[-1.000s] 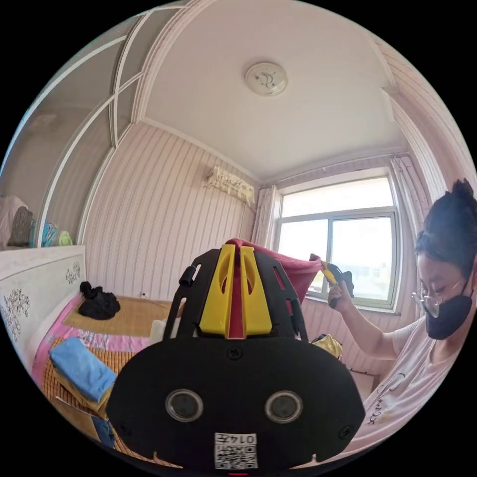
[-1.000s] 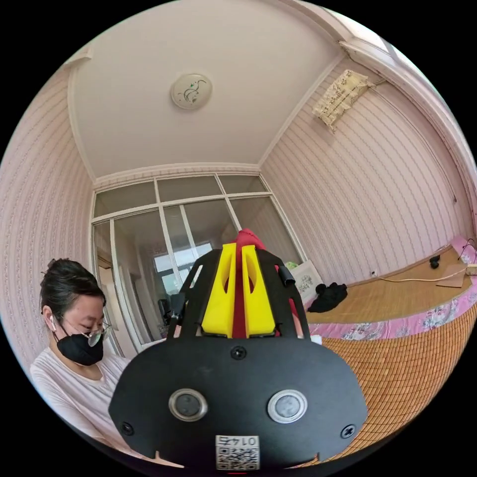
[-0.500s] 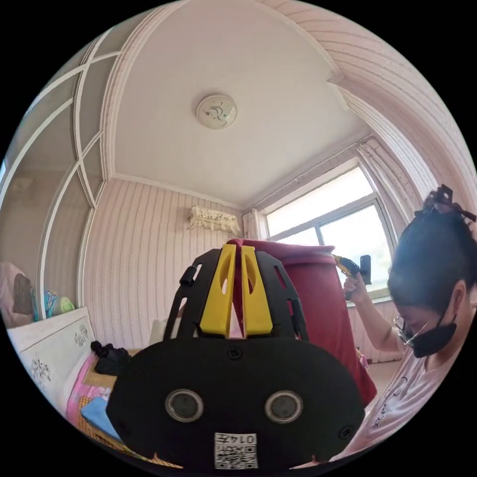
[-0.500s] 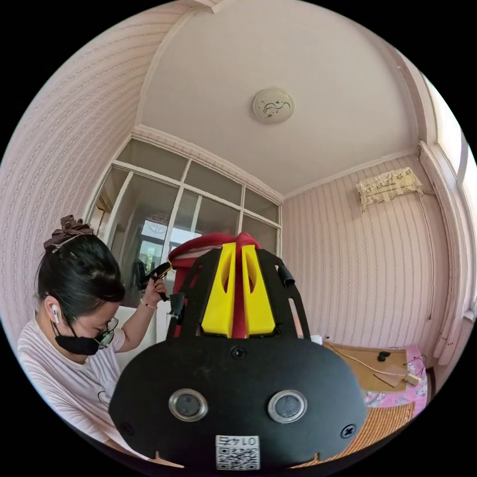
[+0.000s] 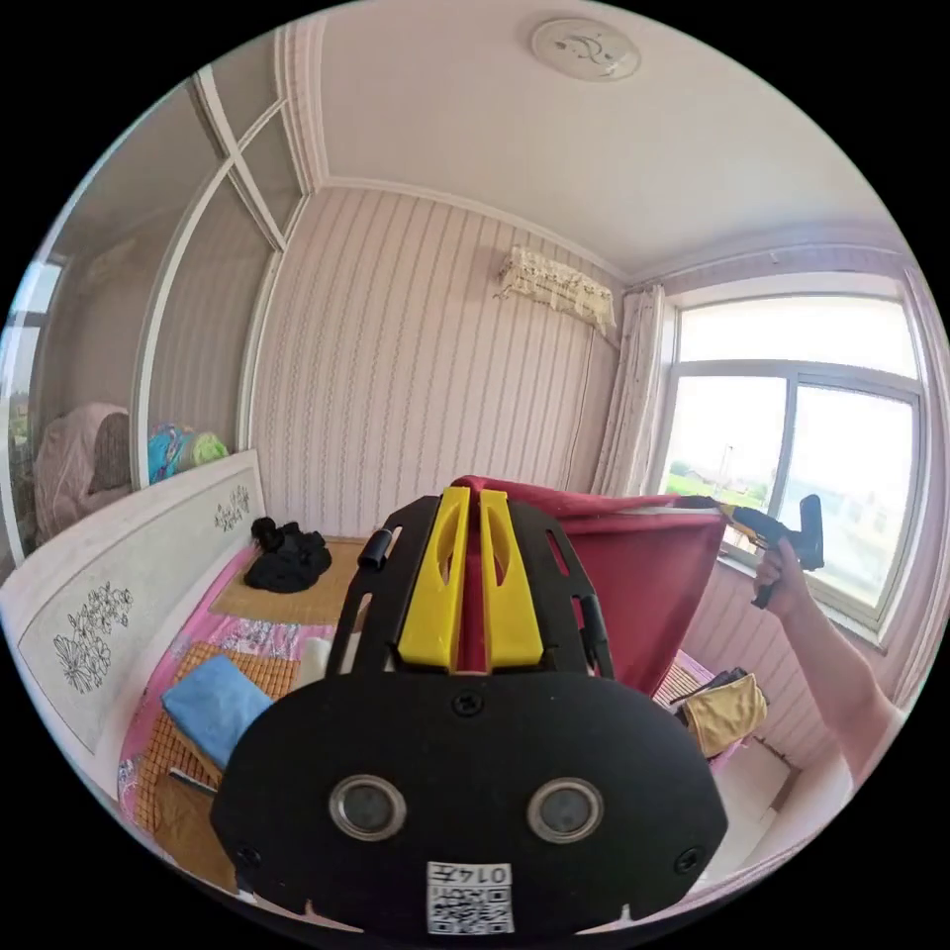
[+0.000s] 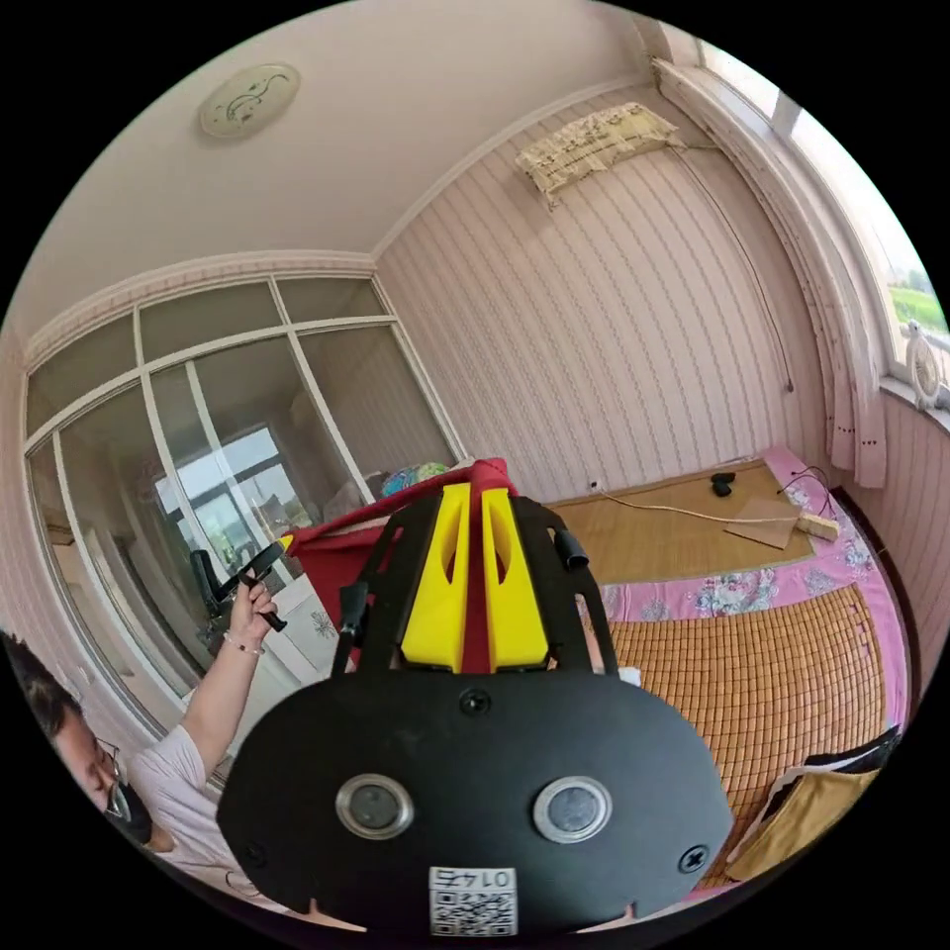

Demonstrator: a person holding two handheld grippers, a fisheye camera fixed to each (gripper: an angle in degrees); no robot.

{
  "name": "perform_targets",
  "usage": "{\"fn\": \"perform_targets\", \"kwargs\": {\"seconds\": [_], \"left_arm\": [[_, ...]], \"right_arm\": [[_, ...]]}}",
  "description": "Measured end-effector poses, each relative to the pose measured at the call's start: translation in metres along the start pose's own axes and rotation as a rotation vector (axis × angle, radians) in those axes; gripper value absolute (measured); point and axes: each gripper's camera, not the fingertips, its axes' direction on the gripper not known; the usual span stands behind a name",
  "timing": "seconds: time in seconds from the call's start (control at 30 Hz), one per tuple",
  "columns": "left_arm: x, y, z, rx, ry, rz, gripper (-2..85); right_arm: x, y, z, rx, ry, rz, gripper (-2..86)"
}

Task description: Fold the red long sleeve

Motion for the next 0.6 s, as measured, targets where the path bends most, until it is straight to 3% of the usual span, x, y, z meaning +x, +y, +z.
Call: {"fn": "perform_targets", "kwargs": {"seconds": [0.13,0.27,0.43,0.5,0.6], "left_arm": [[0.015,-0.001,-0.003,0.095,-0.021,0.121,-0.8],[-0.017,0.07,0.038,-0.045,0.079,0.085,-0.8],[-0.057,0.227,0.11,-0.435,0.113,-0.007,-0.8],[-0.066,0.311,0.141,-0.634,0.109,-0.05,-0.8],[-0.068,0.389,0.162,-0.791,0.091,-0.083,-0.8]], "right_arm": [[-0.034,-0.012,-0.011,0.086,-0.014,-0.211,0.0],[-0.002,0.051,0.012,0.0,-0.042,-0.258,0.2],[0.105,0.198,0.071,-0.294,-0.01,-0.052,0.5],[0.161,0.29,0.103,-0.47,0.026,0.136,0.7],[0.213,0.398,0.126,-0.598,-0.009,0.471,1.0]]}}
